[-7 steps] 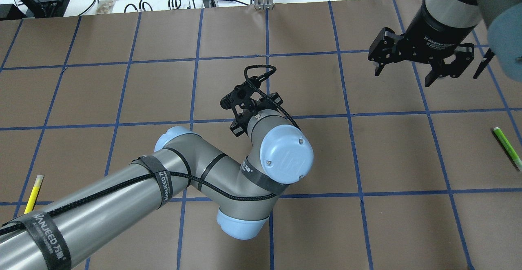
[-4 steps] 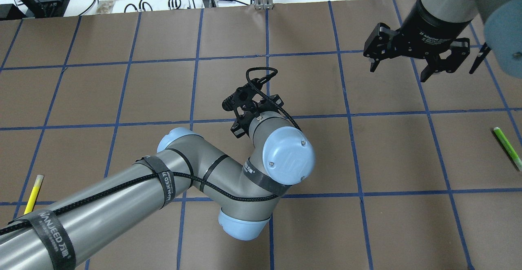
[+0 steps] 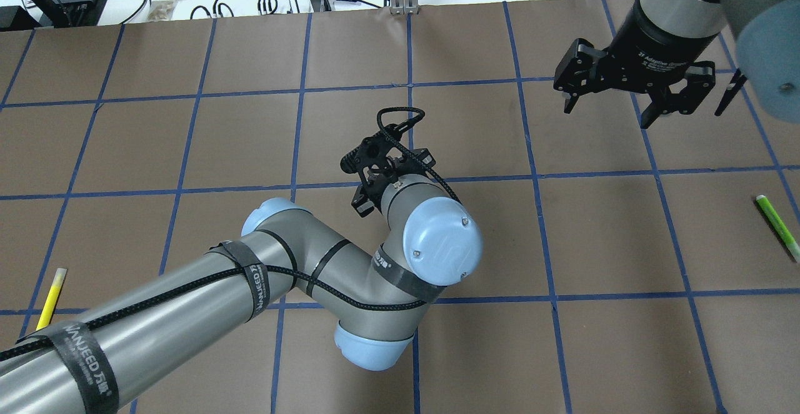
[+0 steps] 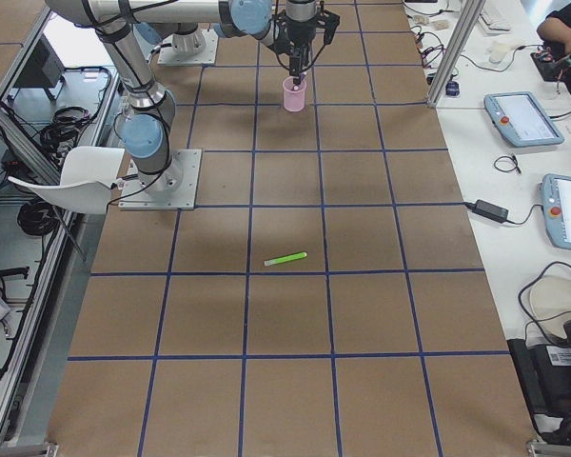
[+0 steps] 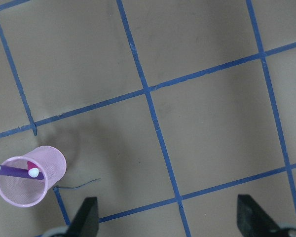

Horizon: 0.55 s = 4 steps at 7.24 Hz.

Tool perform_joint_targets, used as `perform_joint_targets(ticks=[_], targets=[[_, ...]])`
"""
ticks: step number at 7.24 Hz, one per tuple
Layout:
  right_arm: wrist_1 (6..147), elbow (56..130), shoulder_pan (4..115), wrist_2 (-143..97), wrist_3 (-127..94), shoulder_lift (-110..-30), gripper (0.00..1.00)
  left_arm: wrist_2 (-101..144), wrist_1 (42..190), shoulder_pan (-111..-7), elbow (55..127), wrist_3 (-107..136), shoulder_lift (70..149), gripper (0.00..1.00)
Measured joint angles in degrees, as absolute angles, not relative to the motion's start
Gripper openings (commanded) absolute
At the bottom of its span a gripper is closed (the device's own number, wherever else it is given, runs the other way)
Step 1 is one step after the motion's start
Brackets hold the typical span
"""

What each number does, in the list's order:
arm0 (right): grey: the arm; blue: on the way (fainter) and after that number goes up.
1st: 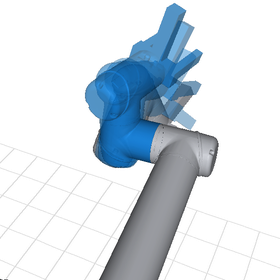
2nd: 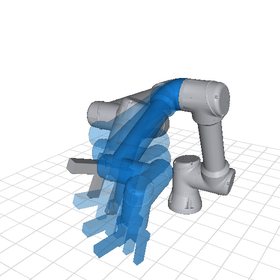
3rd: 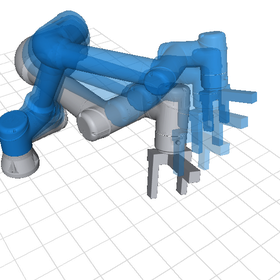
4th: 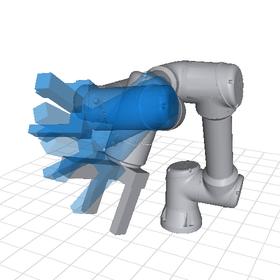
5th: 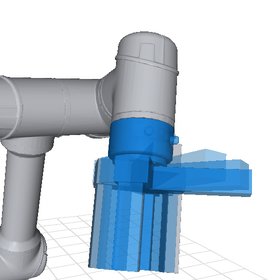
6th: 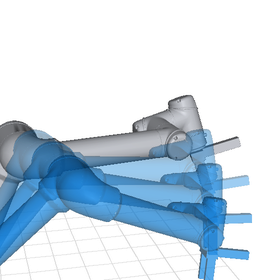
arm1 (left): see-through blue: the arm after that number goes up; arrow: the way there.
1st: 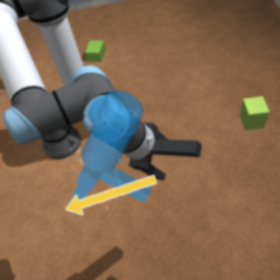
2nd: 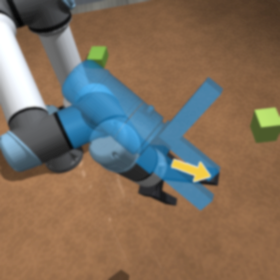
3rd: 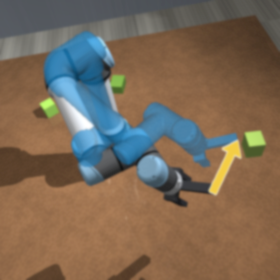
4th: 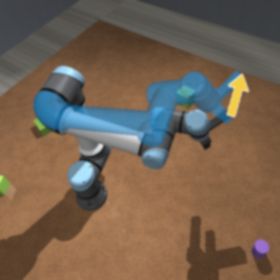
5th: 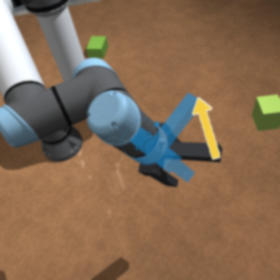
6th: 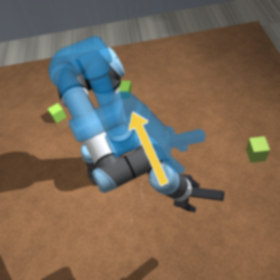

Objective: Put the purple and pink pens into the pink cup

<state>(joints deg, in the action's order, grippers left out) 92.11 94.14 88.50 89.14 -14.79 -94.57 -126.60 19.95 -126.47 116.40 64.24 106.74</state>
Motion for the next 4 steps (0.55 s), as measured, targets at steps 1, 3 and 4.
perform_joint_targets(ticks=[1,3,4], targets=[[92.11,94.21,88.5,89.22,-14.78,-94.55,1.0,-126.77,19.94,-126.47,116.73,64.25,106.65,0.87],[92.07,94.35,88.43,89.42,-14.84,-94.5,1.0,-126.48,19.96,-126.03,116.45,63.0,105.67,1.0],[92.09,94.37,88.43,89.45,-14.9,-94.49,1.0,-125.18,20.11,-124.8,115.82,60.52,104.96,1.0]])
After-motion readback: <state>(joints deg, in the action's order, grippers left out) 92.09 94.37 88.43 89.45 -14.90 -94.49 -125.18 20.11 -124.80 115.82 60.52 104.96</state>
